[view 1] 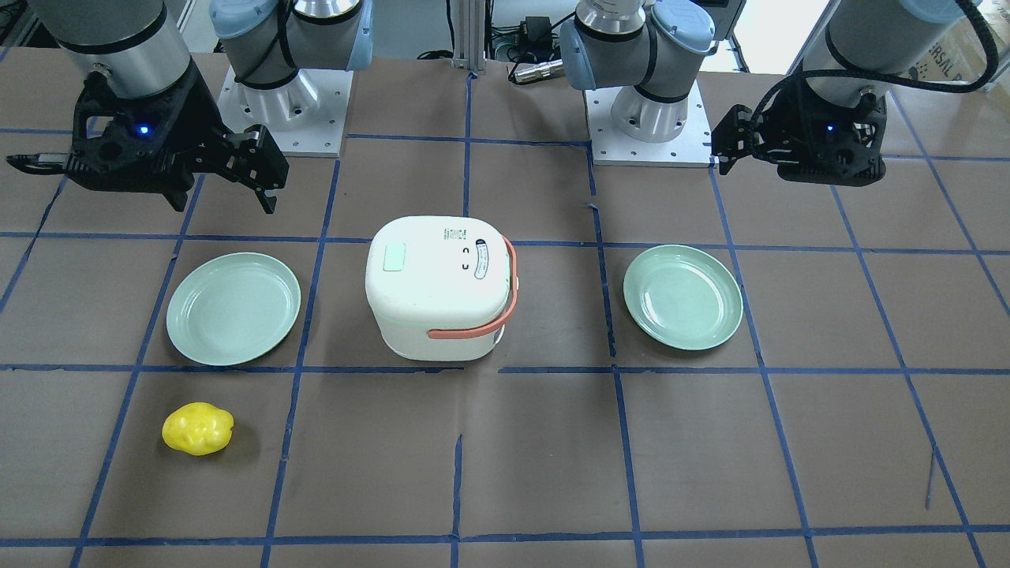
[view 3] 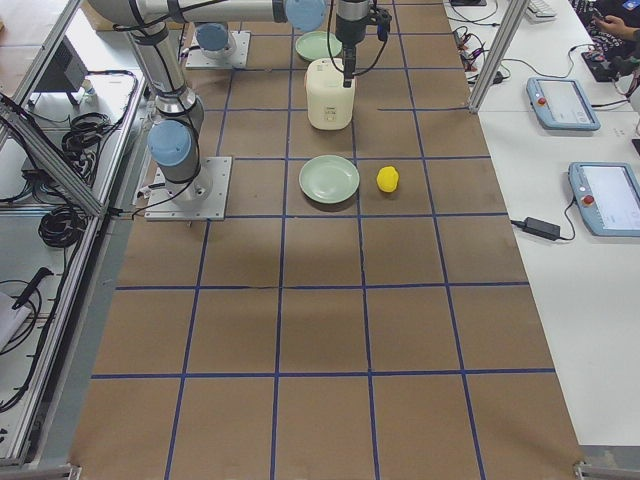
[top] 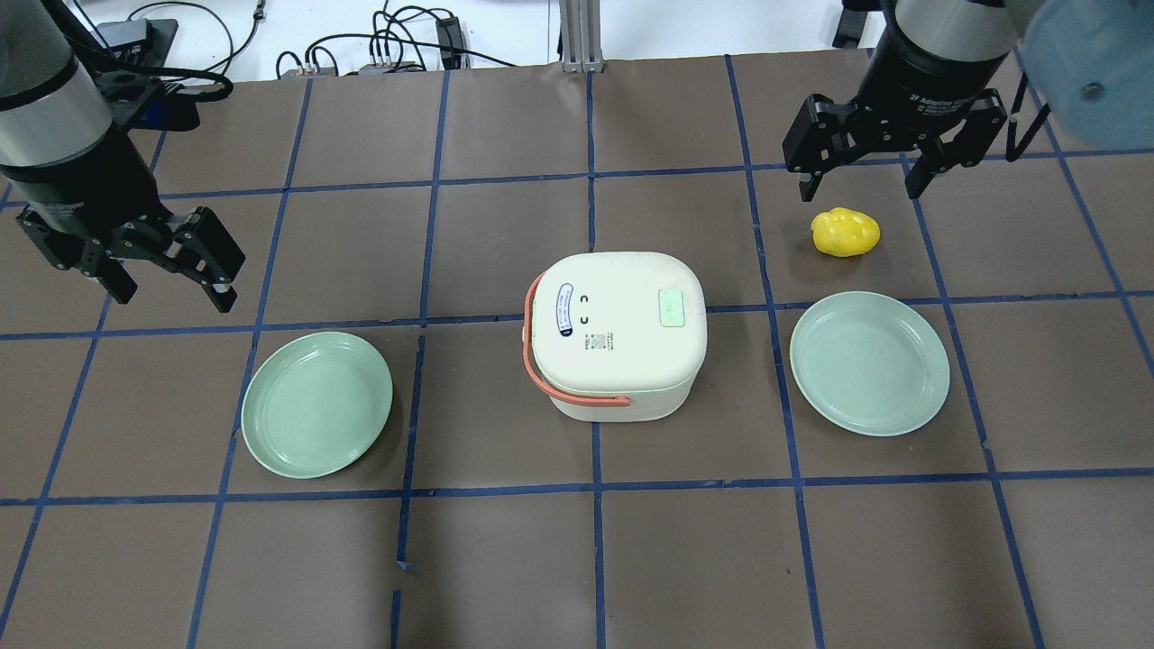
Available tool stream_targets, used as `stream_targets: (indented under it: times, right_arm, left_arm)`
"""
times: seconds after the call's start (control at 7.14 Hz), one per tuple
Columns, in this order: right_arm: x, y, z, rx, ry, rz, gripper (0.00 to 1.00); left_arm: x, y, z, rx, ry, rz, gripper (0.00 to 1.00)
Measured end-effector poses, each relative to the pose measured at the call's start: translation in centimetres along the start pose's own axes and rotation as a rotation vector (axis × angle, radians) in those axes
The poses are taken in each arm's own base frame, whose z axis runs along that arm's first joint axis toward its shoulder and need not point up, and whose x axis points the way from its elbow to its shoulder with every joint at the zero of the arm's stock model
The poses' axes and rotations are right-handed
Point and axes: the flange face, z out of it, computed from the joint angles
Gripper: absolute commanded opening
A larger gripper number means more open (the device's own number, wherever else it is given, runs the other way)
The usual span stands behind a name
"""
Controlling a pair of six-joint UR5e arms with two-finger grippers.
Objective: Press rice cooker button
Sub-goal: 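Move the right gripper forward toward the white rice cooker, then lower the right gripper onto the green button on the cooker lid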
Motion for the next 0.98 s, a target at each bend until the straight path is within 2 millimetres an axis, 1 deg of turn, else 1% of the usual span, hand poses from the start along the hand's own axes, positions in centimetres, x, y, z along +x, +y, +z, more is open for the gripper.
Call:
stream_targets:
  times: [0.42,0.56,0.7,0.84,0.98]
  right_arm:
    - [-0.4,0.5,-0.4,0.009,-0.034,-0.004,1.00]
    - [-0.9,0.5,-0.3,0.010,-0.061,-0.003,0.97]
    - [-1.8,0.4,-0.1,0.010,-0.083,0.002,0.92]
    - [-3.2,0.1,0.6,0.009,-0.103,0.006,0.91]
    - [-4.6,-0.4,1.4,0.017,-0.112,0.005,0.67]
  left_arm:
    - [0.0,0.0,0.0,0.000,0.000,0.000,1.00]
    - [0.0,0.0,0.0,0.000,0.000,0.000,1.00]
    - [0.0,0.0,0.0,0.000,0.000,0.000,1.00]
    - [0.0,0.0,0.0,0.000,0.000,0.000,1.00]
    - [0.0,0.0,0.0,0.000,0.000,0.000,1.00]
